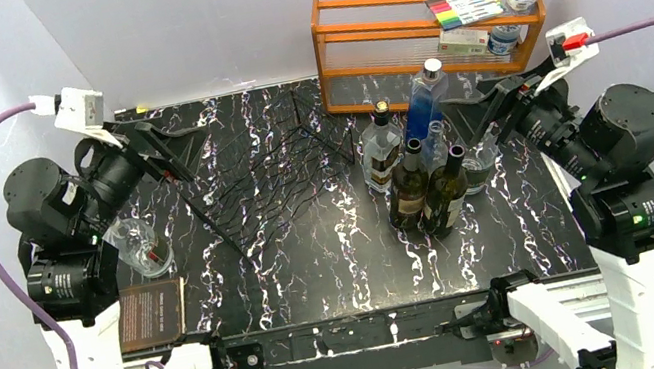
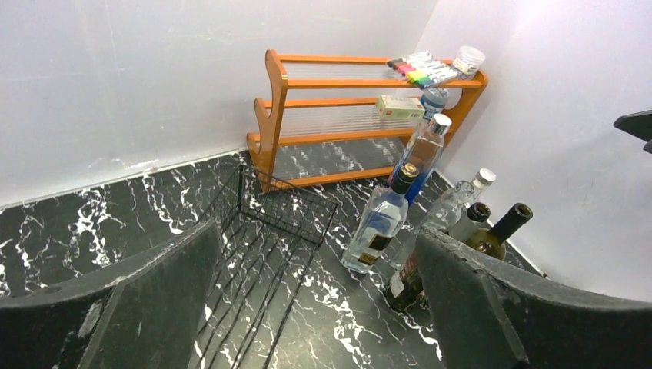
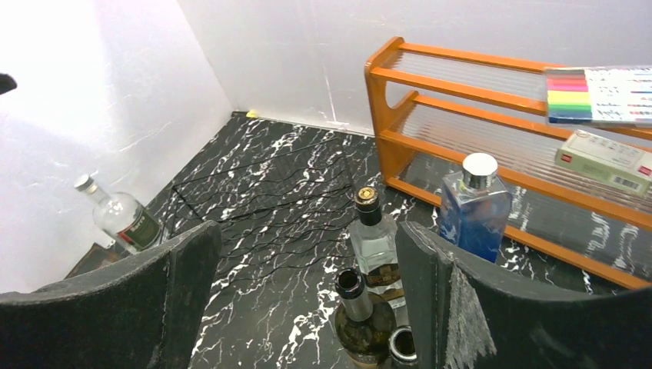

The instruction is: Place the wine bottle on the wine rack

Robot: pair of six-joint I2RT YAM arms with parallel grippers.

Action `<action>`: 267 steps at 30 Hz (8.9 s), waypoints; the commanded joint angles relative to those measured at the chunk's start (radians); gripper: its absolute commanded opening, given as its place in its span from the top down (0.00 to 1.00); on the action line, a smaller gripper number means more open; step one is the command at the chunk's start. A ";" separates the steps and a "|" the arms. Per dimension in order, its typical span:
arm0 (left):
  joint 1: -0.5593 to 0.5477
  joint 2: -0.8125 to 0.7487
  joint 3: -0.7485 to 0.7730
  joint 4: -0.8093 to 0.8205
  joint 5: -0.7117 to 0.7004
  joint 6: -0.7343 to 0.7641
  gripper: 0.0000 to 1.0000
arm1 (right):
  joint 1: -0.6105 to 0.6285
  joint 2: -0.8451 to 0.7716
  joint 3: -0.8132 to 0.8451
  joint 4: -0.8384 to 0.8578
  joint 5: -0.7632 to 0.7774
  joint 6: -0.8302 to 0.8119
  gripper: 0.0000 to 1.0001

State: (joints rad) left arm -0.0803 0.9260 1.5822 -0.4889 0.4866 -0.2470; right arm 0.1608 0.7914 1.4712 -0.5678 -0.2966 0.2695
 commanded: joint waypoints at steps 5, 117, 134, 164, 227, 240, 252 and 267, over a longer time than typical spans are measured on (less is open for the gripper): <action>-0.015 -0.026 -0.016 0.072 0.094 -0.074 0.02 | -0.011 0.016 -0.024 0.080 -0.054 0.040 0.06; -0.621 0.274 -0.982 0.836 0.244 0.243 0.05 | 0.604 0.237 -0.266 0.172 0.063 0.267 0.92; -0.622 0.211 -0.969 0.754 0.422 0.323 0.33 | 0.604 0.203 -0.292 0.232 -0.025 0.315 0.92; -0.638 0.184 -0.620 0.342 -0.090 1.493 1.00 | 0.604 0.457 0.067 -0.306 -0.005 -0.125 0.12; -0.642 0.216 -0.607 0.463 -0.170 1.350 0.97 | 0.695 0.588 -0.183 -0.155 -0.027 -0.071 0.37; -0.635 0.184 -0.620 0.537 -0.132 1.269 1.00 | 0.695 0.521 -0.254 -0.106 -0.051 -0.071 0.52; -0.625 0.199 -0.628 0.530 -0.135 1.211 0.60 | 0.695 0.483 -0.272 -0.061 0.037 -0.074 1.00; -0.623 0.292 -0.657 0.529 -0.200 1.201 0.10 | 0.695 0.400 -0.260 -0.071 0.058 -0.044 1.00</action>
State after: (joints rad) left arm -0.7364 1.2140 0.8631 -0.0982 0.3336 1.0908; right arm 0.8467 1.2514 1.1931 -0.6926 -0.2417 0.1928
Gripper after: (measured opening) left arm 0.836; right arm 0.456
